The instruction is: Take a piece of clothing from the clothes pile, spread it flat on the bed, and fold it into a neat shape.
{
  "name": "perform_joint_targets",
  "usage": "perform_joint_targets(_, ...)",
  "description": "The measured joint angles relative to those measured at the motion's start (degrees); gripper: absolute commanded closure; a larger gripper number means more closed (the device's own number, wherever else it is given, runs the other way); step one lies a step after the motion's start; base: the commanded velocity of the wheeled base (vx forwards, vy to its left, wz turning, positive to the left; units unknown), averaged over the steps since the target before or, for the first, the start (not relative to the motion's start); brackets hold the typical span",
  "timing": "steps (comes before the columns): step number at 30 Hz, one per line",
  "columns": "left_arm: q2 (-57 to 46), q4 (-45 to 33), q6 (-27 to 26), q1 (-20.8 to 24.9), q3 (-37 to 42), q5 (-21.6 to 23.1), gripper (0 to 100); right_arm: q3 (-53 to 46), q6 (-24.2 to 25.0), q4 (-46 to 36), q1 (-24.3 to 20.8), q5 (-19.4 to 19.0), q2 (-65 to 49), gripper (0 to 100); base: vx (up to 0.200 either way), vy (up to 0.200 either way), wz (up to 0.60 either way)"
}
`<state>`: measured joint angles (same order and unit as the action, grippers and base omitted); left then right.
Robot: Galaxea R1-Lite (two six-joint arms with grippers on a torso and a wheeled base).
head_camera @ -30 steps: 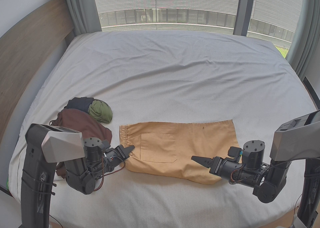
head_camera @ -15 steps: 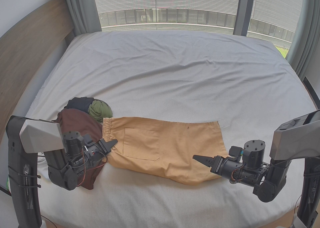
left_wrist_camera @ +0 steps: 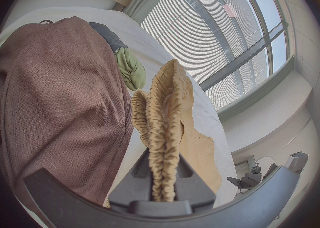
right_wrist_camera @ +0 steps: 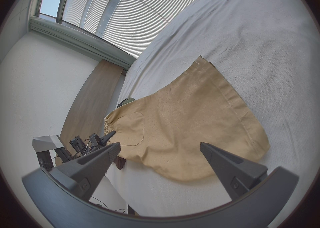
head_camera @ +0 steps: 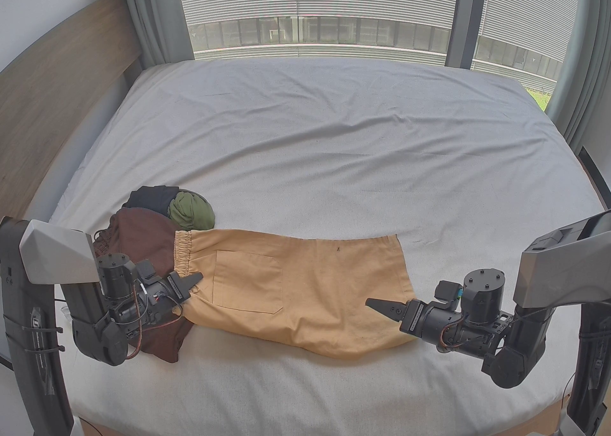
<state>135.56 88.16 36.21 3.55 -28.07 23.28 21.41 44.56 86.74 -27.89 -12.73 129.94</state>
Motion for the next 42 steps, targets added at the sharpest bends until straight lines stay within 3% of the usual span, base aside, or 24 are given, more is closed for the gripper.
perform_joint_targets(9, -2.04, 0.00, -0.09, 3.47, 0.35, 0.20, 100, -0.44, -0.06, 1.62, -0.11, -0.46, -0.15, 0, 0.000, 0.000, 0.00)
perform_joint_targets(25, -3.54, 0.11, 1.95, 14.09, -4.33, 0.22, 100, -1.21, -0.60, 1.80, 1.49, -0.79, -1.02, 0, 0.000, 0.000, 0.00)
perform_joint_targets(34, -3.36, 0.02, 6.60, 20.63, -8.02, -0.20, 100, -1.38, -1.94, 1.72, 6.78, -2.29, -5.16, 0, 0.000, 0.000, 0.00)
perform_joint_targets(42, -1.24, -0.28, 7.58, 25.22, -12.98, -0.76, 100, -1.15, -3.78, 1.65, 10.89, -2.95, -7.53, 0, 0.000, 0.000, 0.00)
